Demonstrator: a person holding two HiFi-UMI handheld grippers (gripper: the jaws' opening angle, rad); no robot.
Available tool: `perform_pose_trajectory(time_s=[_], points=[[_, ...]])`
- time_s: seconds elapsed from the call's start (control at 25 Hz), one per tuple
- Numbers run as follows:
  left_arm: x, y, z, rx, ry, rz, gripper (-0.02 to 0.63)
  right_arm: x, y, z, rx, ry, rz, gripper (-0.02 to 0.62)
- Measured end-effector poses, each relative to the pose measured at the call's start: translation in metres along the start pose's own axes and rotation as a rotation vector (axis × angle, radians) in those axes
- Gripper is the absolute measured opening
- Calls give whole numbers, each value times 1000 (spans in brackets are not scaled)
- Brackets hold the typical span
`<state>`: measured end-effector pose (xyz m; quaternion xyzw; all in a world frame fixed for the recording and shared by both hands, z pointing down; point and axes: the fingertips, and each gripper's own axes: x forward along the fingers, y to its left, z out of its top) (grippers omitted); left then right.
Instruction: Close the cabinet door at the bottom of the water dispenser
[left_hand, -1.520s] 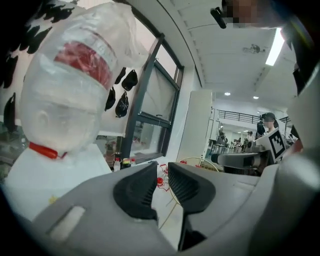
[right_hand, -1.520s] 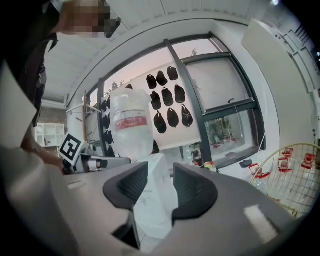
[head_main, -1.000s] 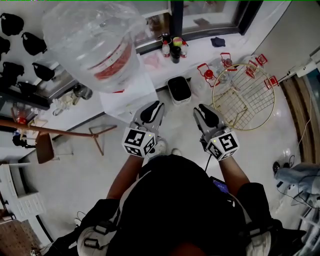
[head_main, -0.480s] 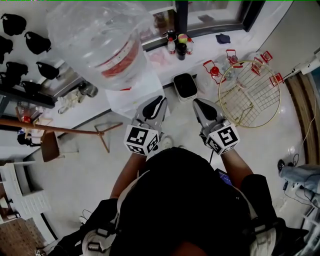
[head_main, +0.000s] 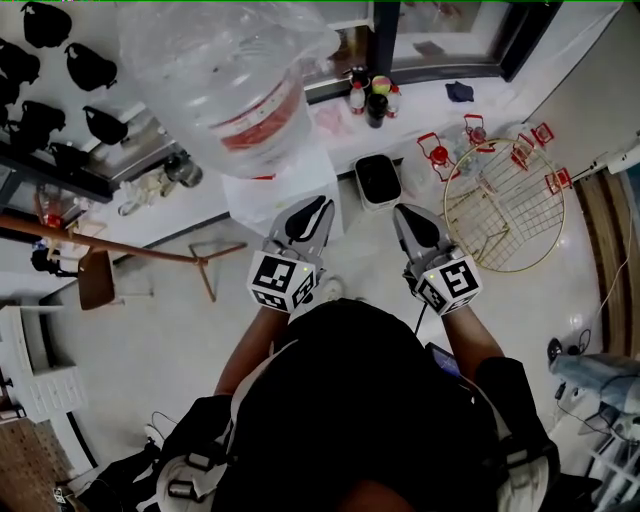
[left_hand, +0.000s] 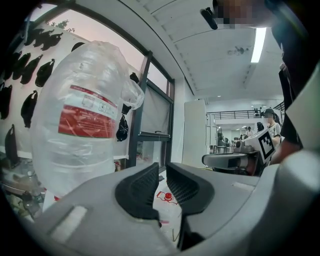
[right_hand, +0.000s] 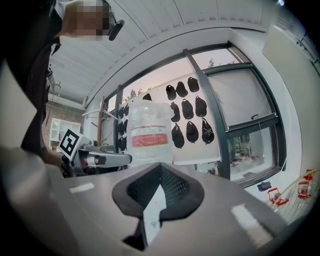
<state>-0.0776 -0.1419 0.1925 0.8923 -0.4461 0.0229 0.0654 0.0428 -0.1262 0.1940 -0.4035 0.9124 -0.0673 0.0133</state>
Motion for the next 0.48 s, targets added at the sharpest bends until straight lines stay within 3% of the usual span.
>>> perform_pose_trajectory(time_s=[0.48], points=[[-12, 22, 5, -1, -26, 43, 51, 17, 3, -3, -9, -2, 30, 5]])
